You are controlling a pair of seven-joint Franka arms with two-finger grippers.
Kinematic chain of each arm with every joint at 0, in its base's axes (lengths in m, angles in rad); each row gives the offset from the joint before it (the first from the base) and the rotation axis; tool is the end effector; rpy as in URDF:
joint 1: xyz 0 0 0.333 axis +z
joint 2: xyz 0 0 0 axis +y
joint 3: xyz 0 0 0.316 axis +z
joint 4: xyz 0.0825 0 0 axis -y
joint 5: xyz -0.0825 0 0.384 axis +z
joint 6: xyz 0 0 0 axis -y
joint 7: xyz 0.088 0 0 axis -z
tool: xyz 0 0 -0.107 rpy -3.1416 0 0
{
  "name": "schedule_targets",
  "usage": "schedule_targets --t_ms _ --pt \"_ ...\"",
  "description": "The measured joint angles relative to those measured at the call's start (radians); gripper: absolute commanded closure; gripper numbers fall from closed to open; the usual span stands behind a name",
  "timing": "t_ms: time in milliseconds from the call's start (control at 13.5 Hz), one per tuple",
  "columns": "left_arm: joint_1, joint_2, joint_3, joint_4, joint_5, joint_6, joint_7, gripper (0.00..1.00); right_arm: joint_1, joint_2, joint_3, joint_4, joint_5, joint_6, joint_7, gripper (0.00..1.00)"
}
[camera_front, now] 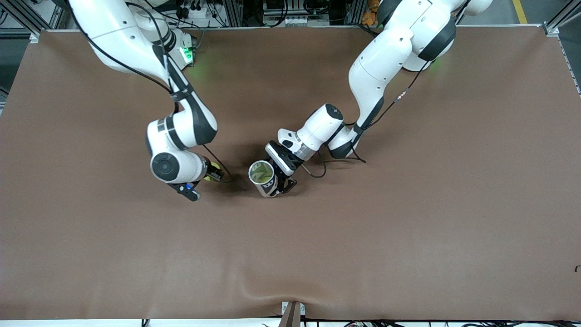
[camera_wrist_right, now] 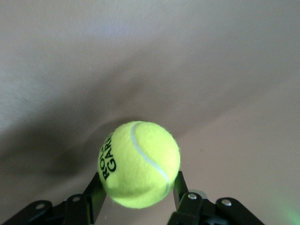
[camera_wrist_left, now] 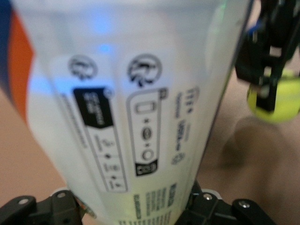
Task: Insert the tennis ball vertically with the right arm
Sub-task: 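Carry the second ball with the right gripper over the can opening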
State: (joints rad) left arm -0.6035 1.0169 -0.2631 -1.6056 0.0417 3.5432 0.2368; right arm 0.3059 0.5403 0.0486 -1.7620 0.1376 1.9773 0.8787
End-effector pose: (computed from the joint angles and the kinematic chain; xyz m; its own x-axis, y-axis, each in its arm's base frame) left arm 0.4960 -0.5177 0.1587 0.3541 -0.4525 0.8185 -0.7949 -0.6067 0.0085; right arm 0.5828 0.2229 0.2380 0.7700 -0.5612 -0.3037 -0.5366 -0.8270 0.1676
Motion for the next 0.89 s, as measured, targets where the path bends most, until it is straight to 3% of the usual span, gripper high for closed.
schedule_targets --t_ms 149,372,595,892 --pt "0.000 0.000 0.000 0.000 0.000 0.000 0.000 0.20 -0.029 -0.020 -0.001 0.139 0.018 -0.186 0.001 1.00" --pt "0.000 0.000 0.000 0.000 0.000 0.000 0.000 0.20 -0.057 -0.046 -0.001 0.312 0.180 -0.341 0.033 1.00" --pt "0.000 0.000 0.000 0.000 0.000 0.000 0.000 0.20 -0.057 -0.045 0.008 0.409 0.330 -0.342 0.220 1.00" --pt "0.000 0.000 0.000 0.000 0.000 0.000 0.000 0.20 0.038 -0.033 0.022 0.462 0.354 -0.248 0.402 1.00"
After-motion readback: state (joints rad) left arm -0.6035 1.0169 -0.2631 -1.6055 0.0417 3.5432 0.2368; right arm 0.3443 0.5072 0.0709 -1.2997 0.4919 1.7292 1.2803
